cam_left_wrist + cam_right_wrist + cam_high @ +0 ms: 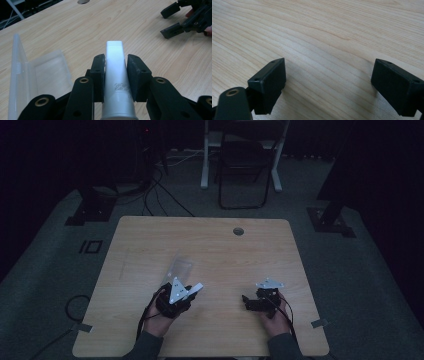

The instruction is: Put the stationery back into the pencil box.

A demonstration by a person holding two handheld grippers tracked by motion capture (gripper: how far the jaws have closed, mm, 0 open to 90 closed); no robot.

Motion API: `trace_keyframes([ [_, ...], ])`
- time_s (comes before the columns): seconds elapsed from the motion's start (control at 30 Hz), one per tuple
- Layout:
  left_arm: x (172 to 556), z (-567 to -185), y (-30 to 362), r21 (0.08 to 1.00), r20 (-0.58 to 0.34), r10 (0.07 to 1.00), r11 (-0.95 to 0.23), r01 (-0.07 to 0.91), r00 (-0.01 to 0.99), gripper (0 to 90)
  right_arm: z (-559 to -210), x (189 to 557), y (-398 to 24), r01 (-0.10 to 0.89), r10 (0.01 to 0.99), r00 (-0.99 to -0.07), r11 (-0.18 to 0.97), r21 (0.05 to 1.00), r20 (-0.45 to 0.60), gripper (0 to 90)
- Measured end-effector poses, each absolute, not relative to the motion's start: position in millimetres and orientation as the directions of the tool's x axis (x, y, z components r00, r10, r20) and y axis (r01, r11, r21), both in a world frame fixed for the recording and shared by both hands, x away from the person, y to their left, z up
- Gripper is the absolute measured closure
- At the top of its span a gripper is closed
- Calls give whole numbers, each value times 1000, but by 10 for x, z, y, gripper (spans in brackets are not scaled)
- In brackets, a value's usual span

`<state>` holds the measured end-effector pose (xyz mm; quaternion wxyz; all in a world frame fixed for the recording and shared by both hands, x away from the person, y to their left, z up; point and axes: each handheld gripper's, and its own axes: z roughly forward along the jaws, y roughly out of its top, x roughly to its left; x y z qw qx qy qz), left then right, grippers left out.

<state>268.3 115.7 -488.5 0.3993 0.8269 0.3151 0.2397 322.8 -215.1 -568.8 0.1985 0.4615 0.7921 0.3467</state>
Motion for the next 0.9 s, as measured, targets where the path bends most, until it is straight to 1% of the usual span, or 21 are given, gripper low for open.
trace_keyframes([
  [0.63,2762,-4933,1265,800,182,749,-490,347,637,686,-5688,3228,-2151,593,869,-495,334,733,5,124],
  [0.9,2801,-4979,1314,800,174,772,-473,368,612,686,-5688,3228,-2151,593,869,-496,334,733,5,124],
])
